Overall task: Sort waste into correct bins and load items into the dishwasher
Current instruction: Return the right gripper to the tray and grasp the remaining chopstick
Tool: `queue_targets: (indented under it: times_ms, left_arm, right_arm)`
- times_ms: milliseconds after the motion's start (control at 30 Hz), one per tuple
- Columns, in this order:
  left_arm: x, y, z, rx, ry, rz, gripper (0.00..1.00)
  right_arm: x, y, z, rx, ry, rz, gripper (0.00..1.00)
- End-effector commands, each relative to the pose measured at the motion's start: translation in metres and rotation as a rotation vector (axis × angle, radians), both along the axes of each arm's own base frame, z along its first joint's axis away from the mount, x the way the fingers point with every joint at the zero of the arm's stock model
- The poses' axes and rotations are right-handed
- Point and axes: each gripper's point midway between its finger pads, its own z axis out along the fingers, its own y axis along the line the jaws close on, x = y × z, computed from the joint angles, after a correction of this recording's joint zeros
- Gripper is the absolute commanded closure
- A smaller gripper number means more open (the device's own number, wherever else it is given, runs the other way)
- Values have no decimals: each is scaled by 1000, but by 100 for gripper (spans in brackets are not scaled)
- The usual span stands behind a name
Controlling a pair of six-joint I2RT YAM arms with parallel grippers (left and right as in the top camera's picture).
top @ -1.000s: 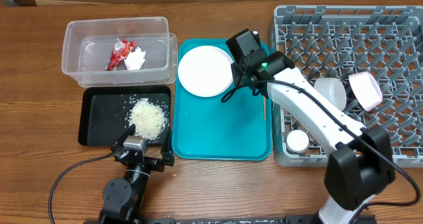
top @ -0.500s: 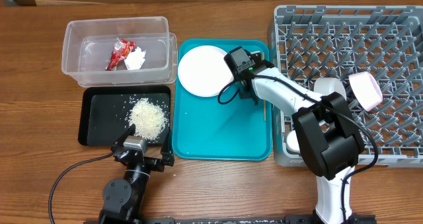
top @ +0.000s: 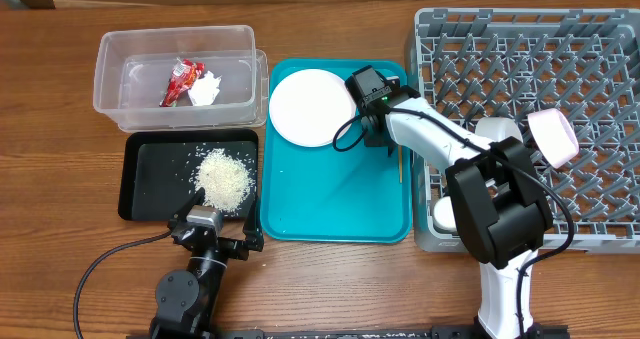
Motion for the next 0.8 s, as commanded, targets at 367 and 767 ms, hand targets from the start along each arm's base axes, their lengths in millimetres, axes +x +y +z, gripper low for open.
queue_targets:
  times_ms: [367,767]
  left_arm:
    - [0,-1,0,-8,-1,-6,0]
    - [0,-1,0,-8,-1,-6,0]
  right_arm:
    - [-12,-32,-15,-186,33,-23,71]
    - [-21,-2,-34,39,130,-7,70]
